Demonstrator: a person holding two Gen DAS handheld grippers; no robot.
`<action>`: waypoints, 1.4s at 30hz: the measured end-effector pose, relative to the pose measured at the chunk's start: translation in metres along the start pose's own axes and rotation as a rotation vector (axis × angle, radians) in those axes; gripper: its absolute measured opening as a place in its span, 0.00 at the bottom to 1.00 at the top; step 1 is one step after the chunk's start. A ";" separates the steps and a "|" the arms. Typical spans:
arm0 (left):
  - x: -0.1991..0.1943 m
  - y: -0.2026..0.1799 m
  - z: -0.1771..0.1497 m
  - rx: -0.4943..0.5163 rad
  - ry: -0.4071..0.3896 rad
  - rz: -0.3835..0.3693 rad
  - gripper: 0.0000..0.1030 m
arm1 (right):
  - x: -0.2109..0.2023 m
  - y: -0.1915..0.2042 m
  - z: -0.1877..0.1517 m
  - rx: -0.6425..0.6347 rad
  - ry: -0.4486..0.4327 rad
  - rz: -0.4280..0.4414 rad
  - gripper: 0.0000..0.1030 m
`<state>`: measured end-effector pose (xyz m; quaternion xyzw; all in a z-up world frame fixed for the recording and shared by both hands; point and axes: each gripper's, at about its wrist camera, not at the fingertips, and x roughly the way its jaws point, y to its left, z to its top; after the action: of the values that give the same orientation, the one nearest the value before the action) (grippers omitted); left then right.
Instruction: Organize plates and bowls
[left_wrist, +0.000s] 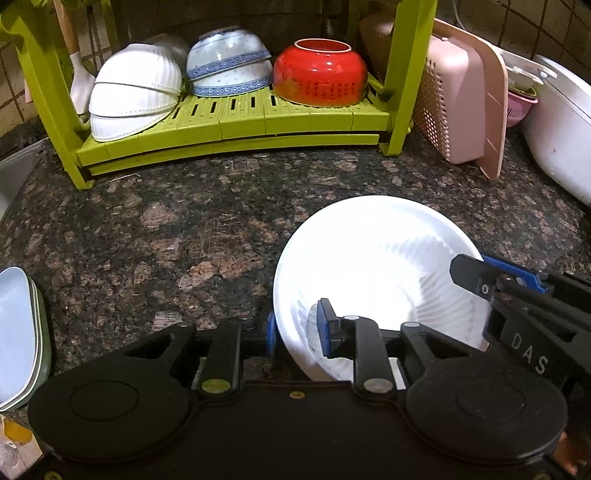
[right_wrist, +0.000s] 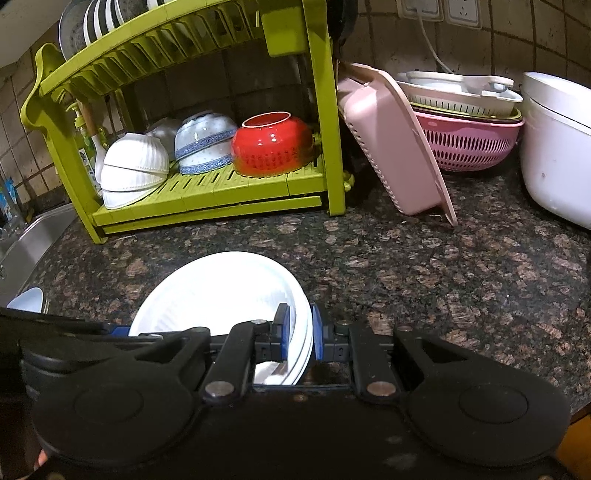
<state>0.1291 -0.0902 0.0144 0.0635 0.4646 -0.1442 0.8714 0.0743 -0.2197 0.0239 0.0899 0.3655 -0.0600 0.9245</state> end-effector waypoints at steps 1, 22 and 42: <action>0.001 -0.001 0.000 -0.001 0.000 0.002 0.32 | 0.001 -0.001 0.000 0.003 0.004 0.003 0.15; 0.003 0.005 0.003 -0.054 0.012 -0.025 0.46 | 0.009 -0.004 0.000 0.021 0.045 0.027 0.18; -0.007 0.007 0.006 -0.094 -0.034 -0.004 0.49 | 0.002 -0.003 0.002 0.006 -0.029 0.035 0.50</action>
<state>0.1322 -0.0836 0.0232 0.0193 0.4559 -0.1250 0.8810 0.0764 -0.2230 0.0239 0.0980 0.3501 -0.0460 0.9305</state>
